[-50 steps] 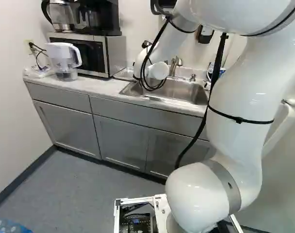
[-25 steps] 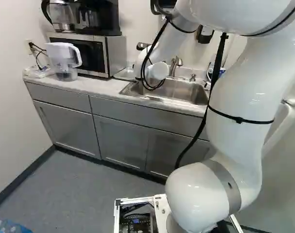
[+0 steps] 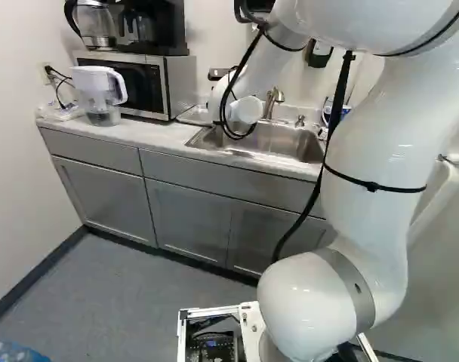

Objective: Rinse the cup and place it in the tray

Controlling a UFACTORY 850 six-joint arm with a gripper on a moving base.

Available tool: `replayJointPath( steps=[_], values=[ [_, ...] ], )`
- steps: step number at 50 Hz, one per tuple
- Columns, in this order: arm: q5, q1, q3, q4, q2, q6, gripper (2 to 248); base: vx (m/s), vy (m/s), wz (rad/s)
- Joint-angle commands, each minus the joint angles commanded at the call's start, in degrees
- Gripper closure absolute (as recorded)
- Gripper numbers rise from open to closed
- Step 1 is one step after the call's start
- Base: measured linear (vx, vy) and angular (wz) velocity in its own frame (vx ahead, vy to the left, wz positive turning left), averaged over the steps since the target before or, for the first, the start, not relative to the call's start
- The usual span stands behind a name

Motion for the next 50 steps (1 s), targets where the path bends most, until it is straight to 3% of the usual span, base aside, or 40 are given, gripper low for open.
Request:
replayJointPath(
  steps=[14, 50],
  values=[
    [0.64, 0.07, -1.32, 0.00, -1.19, 0.00, 124, 0.000, 0.000, 0.000],
    [4.18, 1.70, -13.48, 0.00, -11.70, 0.00, 124, 0.000, 0.000, 0.000]
  ],
)
